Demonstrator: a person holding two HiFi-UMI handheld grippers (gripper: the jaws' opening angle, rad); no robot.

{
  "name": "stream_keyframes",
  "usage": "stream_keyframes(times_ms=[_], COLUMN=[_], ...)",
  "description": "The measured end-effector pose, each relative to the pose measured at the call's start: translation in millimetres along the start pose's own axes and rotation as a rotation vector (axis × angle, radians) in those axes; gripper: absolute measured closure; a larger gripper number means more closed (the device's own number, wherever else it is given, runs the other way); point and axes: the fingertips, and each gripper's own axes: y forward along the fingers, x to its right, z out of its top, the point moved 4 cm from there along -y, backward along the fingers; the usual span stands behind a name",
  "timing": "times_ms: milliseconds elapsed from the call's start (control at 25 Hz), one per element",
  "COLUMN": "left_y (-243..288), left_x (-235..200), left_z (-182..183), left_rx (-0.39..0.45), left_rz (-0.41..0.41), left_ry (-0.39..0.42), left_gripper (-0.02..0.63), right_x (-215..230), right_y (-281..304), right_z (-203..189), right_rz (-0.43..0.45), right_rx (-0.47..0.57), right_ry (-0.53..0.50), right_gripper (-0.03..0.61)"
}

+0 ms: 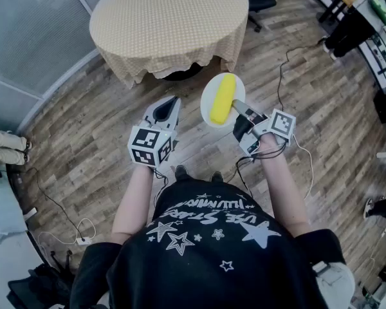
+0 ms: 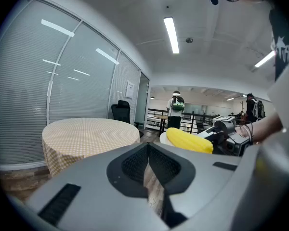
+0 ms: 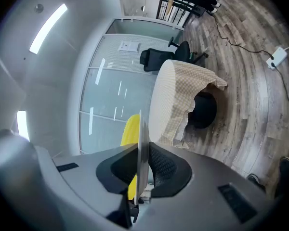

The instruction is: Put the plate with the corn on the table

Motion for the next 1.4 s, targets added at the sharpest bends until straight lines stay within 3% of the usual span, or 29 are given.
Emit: stream_keyframes(times_ms=[680, 1400], left_y=[-17, -41], left_x=[0, -74], left_z=[-14, -18], left_rx=[-0.009, -0.009], left_rz=[-0.012, -0.091], left_ry=[-0.013, 0.005], left_gripper=[0.606, 0.606], right_x=[3, -14], right_y=[-3, 52], right_z=[-26, -68], right_rz=[-0.018, -0.032], right_rx=[0.01, 0.094], right_ry=[0.01, 0.025], right_gripper=[0.525, 0.525])
